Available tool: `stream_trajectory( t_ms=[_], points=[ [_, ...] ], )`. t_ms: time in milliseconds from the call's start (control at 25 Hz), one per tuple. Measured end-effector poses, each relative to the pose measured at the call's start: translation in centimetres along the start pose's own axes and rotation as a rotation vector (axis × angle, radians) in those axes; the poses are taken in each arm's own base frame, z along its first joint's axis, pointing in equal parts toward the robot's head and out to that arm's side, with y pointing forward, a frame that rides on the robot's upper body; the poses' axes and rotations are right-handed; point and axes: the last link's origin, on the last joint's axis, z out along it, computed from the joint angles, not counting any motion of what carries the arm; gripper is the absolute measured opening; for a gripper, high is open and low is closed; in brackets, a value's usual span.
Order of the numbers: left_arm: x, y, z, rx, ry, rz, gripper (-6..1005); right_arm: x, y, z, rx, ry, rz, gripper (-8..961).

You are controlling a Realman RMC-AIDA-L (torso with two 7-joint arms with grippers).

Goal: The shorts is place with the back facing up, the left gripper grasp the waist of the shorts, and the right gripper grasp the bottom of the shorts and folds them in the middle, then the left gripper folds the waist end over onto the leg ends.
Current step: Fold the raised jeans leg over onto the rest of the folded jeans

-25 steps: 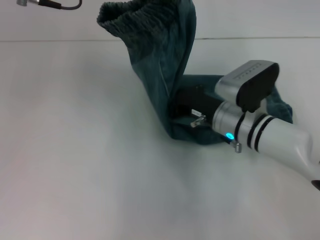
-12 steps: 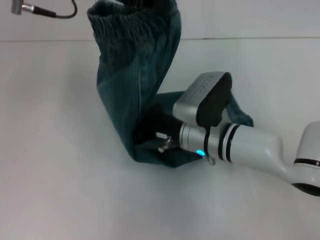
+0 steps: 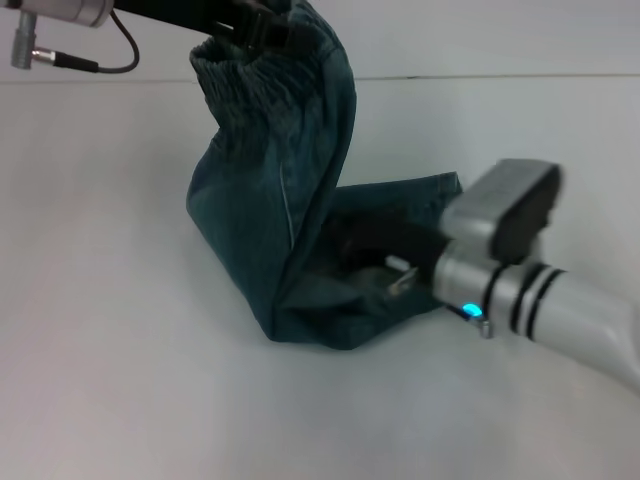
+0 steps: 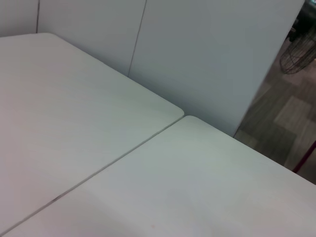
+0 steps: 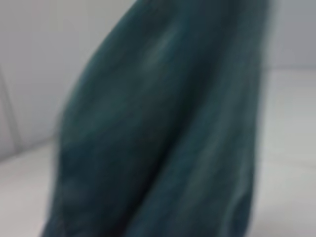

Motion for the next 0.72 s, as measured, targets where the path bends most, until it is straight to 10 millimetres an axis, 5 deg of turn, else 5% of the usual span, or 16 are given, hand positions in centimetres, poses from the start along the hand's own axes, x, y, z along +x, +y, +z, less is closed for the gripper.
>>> stream_trajectory(
  t_ms=[320,520,720],
  points=[
    [-1.0,1.2,2.6,-0.055,-0.029,0.003,99,-0.7,-5.3,-4.8,0.267,-0.263,0.167,-1],
    [-2.2,2.3,6.4,-0.103,-0.07,0.006,146,-1.5,-8.0,-9.1,0.455,-0.513,0.272,-1],
    [-3.7,2.6,10.9,-0.105,-0.057,-0.074,192,-1.8,-8.7,-10.2,0.491,-0.569,0.303,-1]
  ],
)
